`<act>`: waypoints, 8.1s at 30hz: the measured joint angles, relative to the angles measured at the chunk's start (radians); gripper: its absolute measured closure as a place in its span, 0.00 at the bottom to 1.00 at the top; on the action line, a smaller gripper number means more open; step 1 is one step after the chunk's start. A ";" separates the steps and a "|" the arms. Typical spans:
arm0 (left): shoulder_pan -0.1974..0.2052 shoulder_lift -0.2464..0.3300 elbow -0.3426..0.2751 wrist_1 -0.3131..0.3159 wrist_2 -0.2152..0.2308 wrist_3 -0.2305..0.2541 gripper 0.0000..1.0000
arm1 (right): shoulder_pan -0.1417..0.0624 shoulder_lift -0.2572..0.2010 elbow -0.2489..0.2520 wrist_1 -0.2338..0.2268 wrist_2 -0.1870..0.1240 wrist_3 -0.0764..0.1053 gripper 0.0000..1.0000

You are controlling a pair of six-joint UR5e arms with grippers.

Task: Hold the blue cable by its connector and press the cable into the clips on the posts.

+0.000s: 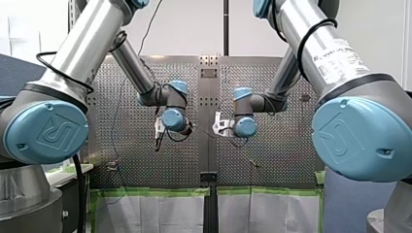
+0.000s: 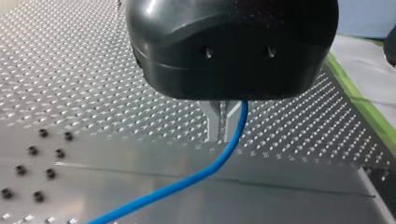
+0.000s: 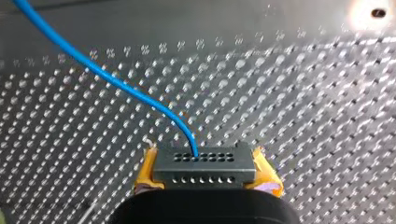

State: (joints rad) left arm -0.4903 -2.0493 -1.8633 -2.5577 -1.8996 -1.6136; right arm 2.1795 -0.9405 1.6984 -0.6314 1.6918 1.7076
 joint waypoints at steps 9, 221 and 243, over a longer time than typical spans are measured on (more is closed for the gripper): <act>-0.032 -0.081 0.000 0.071 -0.009 -0.018 1.00 | -0.022 0.067 0.089 -0.089 0.014 -0.012 0.99; -0.144 -0.781 0.977 -0.210 0.077 -0.133 0.00 | -0.596 0.327 -0.192 -0.182 -0.389 0.103 0.99; -0.245 -0.761 0.905 -0.337 0.006 -0.025 0.00 | -0.591 0.329 -0.192 -0.173 -0.391 0.103 0.99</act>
State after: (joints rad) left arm -0.7356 -2.8106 -0.9587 -2.8949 -1.8933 -1.6384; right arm 1.5886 -0.6114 1.5067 -0.8041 1.3010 1.8108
